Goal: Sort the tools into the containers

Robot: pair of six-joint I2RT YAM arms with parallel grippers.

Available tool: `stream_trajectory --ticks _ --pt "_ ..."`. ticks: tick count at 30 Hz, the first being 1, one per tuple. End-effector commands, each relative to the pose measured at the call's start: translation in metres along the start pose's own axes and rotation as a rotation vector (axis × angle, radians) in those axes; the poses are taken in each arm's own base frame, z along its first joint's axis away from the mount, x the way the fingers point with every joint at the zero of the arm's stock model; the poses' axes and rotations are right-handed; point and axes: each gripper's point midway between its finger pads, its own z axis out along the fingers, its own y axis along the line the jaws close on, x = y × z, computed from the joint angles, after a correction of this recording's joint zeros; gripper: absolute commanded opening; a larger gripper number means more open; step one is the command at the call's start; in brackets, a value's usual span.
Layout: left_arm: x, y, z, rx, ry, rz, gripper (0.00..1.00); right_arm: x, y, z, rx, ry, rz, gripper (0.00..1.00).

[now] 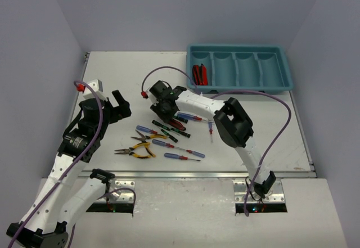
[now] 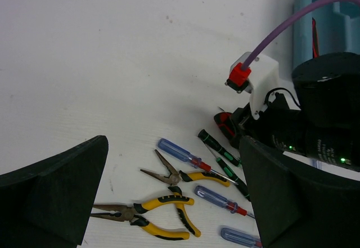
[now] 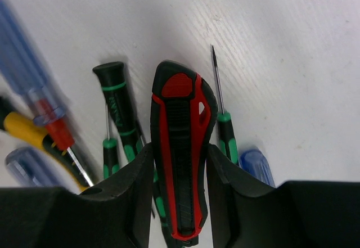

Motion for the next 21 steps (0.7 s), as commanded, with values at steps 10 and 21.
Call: stream_trajectory --ticks 10,21 --pt "-0.017 -0.005 -0.002 0.023 -0.056 -0.019 1.0 -0.085 -0.145 -0.149 0.245 -0.372 0.322 0.07" --pt "-0.014 -0.005 0.001 0.015 -0.041 -0.011 1.0 -0.103 -0.327 -0.136 0.535 -0.576 0.569 0.1"
